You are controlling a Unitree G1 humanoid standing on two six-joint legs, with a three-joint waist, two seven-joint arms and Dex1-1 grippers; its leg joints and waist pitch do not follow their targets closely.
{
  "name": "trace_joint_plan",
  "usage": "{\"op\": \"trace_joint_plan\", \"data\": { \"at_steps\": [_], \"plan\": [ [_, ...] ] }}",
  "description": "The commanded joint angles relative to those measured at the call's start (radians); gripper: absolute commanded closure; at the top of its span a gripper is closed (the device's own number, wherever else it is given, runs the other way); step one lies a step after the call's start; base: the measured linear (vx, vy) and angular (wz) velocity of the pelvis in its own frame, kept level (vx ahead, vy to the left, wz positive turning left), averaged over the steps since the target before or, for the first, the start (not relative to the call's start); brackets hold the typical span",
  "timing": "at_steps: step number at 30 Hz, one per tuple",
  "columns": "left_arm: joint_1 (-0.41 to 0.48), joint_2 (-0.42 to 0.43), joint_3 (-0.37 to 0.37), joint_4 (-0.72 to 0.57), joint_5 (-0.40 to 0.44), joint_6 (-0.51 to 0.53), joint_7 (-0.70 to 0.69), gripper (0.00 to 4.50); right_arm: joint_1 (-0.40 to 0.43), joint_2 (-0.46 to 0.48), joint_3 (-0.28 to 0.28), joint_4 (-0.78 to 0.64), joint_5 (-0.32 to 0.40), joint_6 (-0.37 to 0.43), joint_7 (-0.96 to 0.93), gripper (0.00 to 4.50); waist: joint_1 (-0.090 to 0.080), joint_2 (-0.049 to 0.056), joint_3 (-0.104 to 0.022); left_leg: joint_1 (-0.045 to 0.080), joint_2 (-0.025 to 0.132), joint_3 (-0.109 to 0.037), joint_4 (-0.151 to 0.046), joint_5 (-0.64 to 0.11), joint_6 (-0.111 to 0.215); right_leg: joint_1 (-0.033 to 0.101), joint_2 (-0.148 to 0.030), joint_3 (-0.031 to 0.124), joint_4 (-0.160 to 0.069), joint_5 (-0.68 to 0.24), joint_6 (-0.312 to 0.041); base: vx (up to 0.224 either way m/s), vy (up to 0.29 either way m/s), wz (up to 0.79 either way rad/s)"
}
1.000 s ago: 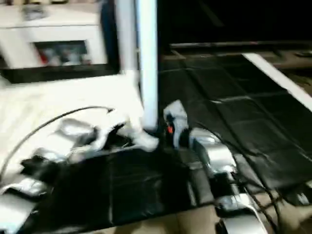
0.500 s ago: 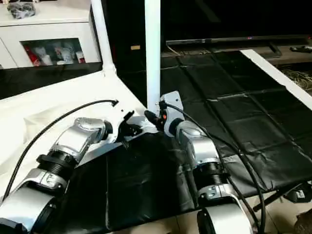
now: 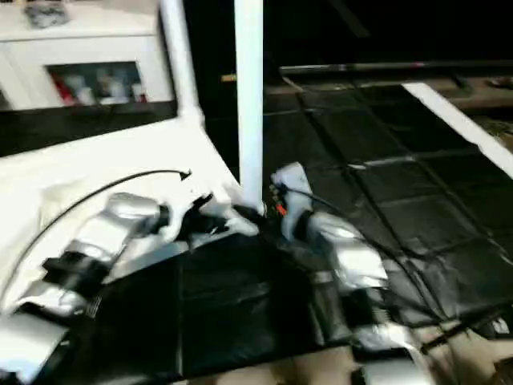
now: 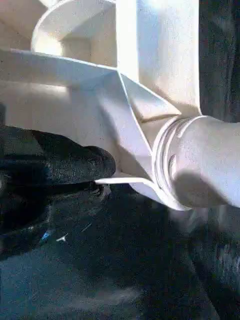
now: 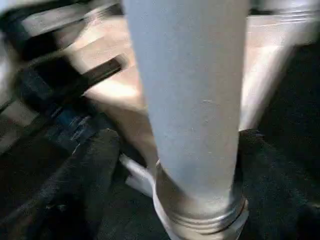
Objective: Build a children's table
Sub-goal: Rotate leg to tighten
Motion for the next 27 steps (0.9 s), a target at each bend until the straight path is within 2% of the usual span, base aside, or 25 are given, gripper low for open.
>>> {"op": "trace_joint_plan", "data": {
  "at_steps": [1, 3, 4, 5, 8, 13, 14, 17, 19, 22, 23, 24, 27],
  "plan": [
    [-0.011, -0.002, -0.022, -0.047, -0.020, -0.040, -0.073, 4.50, 0.002, -0.005, 0.016, -0.021, 0.013, 0.006, 0.049, 0.33, 0.003, 0.007, -0.070, 0.005, 0.023, 0.001, -0.066, -0.211, 0.047, 0.060, -0.054, 0.052, -0.076, -0.221, -0.218, 0.000, 0.000, 0.00],
    [-0.002, 0.032, -0.045, -0.056, -0.019, -0.069, -0.142, 4.50, -0.001, -0.053, 0.025, -0.020, 0.017, 0.006, 0.123, 0.21, 0.010, 0.008, -0.071, 0.010, 0.024, 0.002, -0.066, -0.219, 0.039, 0.056, -0.053, 0.051, -0.075, -0.218, -0.226, 0.000, 0.000, 0.00],
    [0.003, 0.049, -0.058, -0.058, -0.017, -0.089, -0.173, 4.50, -0.004, -0.076, 0.032, -0.016, 0.017, 0.001, 0.161, 0.13, 0.014, 0.003, -0.071, 0.007, 0.025, 0.002, -0.066, -0.217, 0.041, 0.060, -0.053, 0.051, -0.074, -0.216, -0.227, 0.000, 0.000, 0.00],
    [0.009, 0.072, -0.075, -0.062, -0.017, -0.120, -0.221, 4.50, -0.009, -0.108, 0.046, -0.012, 0.019, -0.003, 0.213, 0.03, 0.019, 0.005, -0.071, 0.005, 0.026, 0.001, -0.066, -0.210, 0.041, 0.060, -0.054, 0.051, -0.071, -0.212, -0.225, 0.000, 0.000, 0.00],
    [0.017, 0.091, -0.090, -0.069, -0.022, -0.144, -0.266, 4.50, -0.013, -0.134, 0.065, -0.012, 0.024, -0.012, 0.266, 0.03, 0.027, 0.004, -0.071, 0.006, 0.025, 0.003, -0.065, -0.215, 0.039, 0.058, -0.055, 0.052, -0.071, -0.222, -0.222, 0.000, 0.000, 0.00],
    [0.033, 0.118, -0.110, -0.090, -0.024, -0.179, -0.339, 4.50, -0.016, -0.161, 0.097, -0.027, 0.049, -0.017, 0.387, 0.03, 0.028, 0.003, -0.071, 0.003, 0.027, 0.002, -0.066, -0.218, 0.040, 0.059, -0.057, 0.051, -0.073, -0.247, -0.217, 0.000, 0.000, 0.00],
    [0.034, 0.122, -0.116, -0.092, -0.024, -0.187, -0.353, 4.50, -0.018, -0.166, 0.108, -0.026, 0.056, -0.015, 0.422, 0.03, 0.028, -0.001, -0.070, 0.003, 0.027, 0.002, -0.066, -0.216, 0.041, 0.059, -0.057, 0.051, -0.073, -0.247, -0.218, 0.000, 0.000, 0.00],
    [0.036, 0.124, -0.126, -0.098, -0.027, -0.199, -0.369, 4.50, -0.018, -0.168, 0.128, -0.024, 0.060, -0.014, 0.459, 0.03, 0.033, 0.000, -0.070, 0.005, 0.028, 0.003, -0.066, -0.218, 0.042, 0.056, -0.057, 0.051, -0.073, -0.261, -0.220, 0.000, 0.000, 0.00],
    [0.038, 0.124, -0.130, -0.103, -0.027, -0.206, -0.373, 4.50, -0.021, -0.161, 0.135, -0.016, 0.058, -0.021, 0.466, 0.30, 0.035, -0.001, -0.070, 0.006, 0.027, 0.002, -0.066, -0.219, 0.036, 0.056, -0.057, 0.052, -0.074, -0.273, -0.213, 0.000, 0.000, 0.00],
    [0.040, 0.119, -0.135, -0.109, -0.028, -0.211, -0.375, 4.50, -0.029, -0.145, 0.142, 0.000, 0.054, -0.031, 0.464, 0.43, 0.038, -0.002, -0.070, 0.006, 0.027, 0.002, -0.066, -0.215, 0.033, 0.056, -0.058, 0.052, -0.074, -0.285, -0.206, 0.000, 0.000, 0.00],
    [0.041, 0.118, -0.136, -0.111, -0.029, -0.214, -0.378, 4.50, -0.033, -0.138, 0.143, 0.008, 0.054, -0.032, 0.463, 0.69, 0.038, -0.002, -0.071, 0.005, 0.026, 0.002, -0.066, -0.214, 0.030, 0.055, -0.058, 0.051, -0.075, -0.295, -0.201, 0.000, 0.000, 0.00],
    [0.041, 0.118, -0.136, -0.111, -0.029, -0.214, -0.378, 4.50, -0.033, -0.138, 0.143, 0.008, 0.054, -0.032, 0.463, 0.69, 0.039, -0.002, -0.070, 0.005, 0.026, 0.002, -0.066, -0.214, 0.030, 0.055, -0.057, 0.051, -0.075, -0.296, -0.200, 0.000, 0.000, 0.00],
    [0.045, 0.116, -0.140, -0.119, -0.029, -0.216, -0.385, 4.50, -0.050, -0.120, 0.145, 0.034, 0.058, -0.032, 0.472, 1.00, 0.044, 0.000, -0.073, 0.006, 0.028, 0.002, -0.066, -0.204, 0.029, 0.054, -0.058, 0.052, -0.071, -0.272, -0.207, 0.000, 0.000, 0.00]
  ]
}}
